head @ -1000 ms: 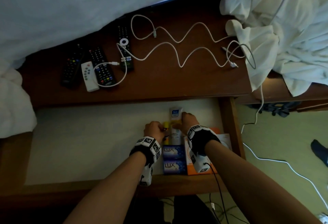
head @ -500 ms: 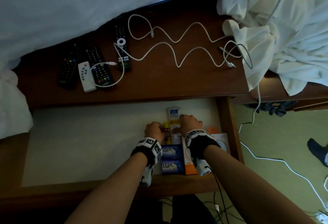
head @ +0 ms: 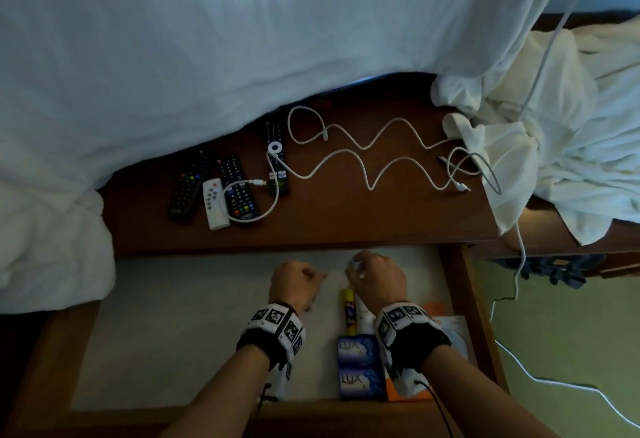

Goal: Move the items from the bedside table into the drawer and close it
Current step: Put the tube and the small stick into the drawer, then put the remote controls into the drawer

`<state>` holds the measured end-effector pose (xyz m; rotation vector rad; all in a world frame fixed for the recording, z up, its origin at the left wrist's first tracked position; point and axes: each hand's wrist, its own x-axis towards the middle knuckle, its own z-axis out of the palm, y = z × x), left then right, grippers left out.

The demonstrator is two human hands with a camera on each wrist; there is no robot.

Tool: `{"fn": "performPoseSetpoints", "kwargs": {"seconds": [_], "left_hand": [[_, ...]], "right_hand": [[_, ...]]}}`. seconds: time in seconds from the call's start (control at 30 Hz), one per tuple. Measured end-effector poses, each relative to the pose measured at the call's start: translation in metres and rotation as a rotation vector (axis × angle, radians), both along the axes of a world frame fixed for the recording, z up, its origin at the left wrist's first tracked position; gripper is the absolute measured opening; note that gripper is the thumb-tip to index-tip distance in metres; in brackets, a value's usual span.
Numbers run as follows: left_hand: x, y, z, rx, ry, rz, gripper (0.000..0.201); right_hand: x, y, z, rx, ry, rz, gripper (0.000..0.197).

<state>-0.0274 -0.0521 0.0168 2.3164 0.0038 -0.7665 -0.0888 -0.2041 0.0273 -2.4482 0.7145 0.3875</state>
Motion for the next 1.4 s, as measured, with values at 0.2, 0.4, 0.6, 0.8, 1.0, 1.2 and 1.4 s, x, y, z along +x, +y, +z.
{"fn": "performPoseSetpoints", "kwargs": {"seconds": [0.2,0.4,0.6,0.8,1.0,1.2,1.4], "left_hand": [[0.071,0.049,0.058,-0.020,-0.371,0.210,0.044],[0.125,0.091,0.083,0.147,-0.405,0.330,0.017],[0.155,0.126,0.072,0.319,-0.380,0.267,0.025],[0.164,0.136,0.064,0.311,-0.469,0.217,0.021],[0.169,0.098,0.069,0.144,-0.500,0.070,0.025],[0.197,0.066,0.081,0.323,-0.327,0.025,0.043],[0.216,0.048,0.080,0.397,-0.191,-0.012,0.047]], "right_hand": [[0.061,0.040,0.057,0.094,-0.224,0.025,0.016],[0.112,0.086,0.075,0.096,-0.279,0.230,0.021],[0.131,0.129,0.064,0.100,-0.272,0.409,0.031],[0.134,0.126,0.053,0.040,-0.231,0.316,0.033],[0.165,0.101,0.063,-0.040,-0.202,0.089,0.033],[0.188,0.092,0.093,-0.233,-0.121,0.094,0.027],[0.229,0.090,0.090,-0.240,-0.706,0.227,0.018]]}}
